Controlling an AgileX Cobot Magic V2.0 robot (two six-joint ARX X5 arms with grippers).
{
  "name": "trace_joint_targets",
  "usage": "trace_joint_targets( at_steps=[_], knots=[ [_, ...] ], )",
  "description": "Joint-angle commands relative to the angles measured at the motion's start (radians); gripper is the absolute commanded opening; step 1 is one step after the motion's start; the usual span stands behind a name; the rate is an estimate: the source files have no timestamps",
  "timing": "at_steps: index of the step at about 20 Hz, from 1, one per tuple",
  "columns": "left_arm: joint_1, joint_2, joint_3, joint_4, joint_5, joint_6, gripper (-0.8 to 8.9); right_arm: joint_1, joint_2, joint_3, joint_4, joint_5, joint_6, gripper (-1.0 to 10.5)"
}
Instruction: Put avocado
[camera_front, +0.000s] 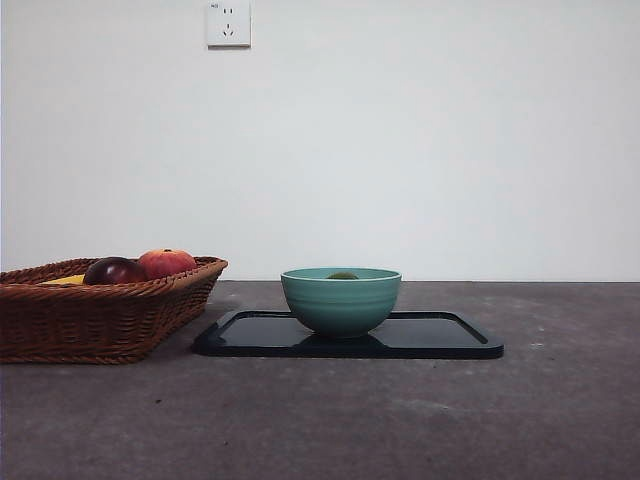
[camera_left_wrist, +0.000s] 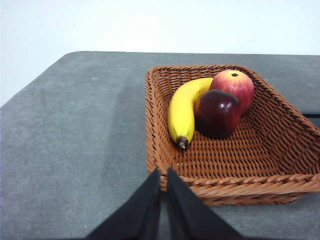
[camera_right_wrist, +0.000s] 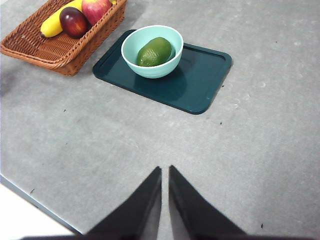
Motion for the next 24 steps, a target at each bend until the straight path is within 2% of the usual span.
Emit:
trace_joint_targets(
  at_steps=[1,4,6,24],
  knots=[
    [0.002,-0.001,-0.022,-0.011,0.002,-0.003,0.19,0.01,0.003,0.006,0.01,0.0,0.007,0.2],
    [0.002,-0.001,-0.022,-0.011,0.001,-0.009,0.19,0.01,0.003,0.006,0.01,0.0,0.007,0.2],
    [0.002,-0.001,-0.022,-0.005,0.002,-0.046,0.19,0.01,0.003,0.006,0.01,0.0,0.007,0.2],
    [0.002,-0.001,-0.022,-0.005,0.001,-0.045,0.19,0.0,0.002,0.006,0.01,0.001,0.007,0.2]
  ],
)
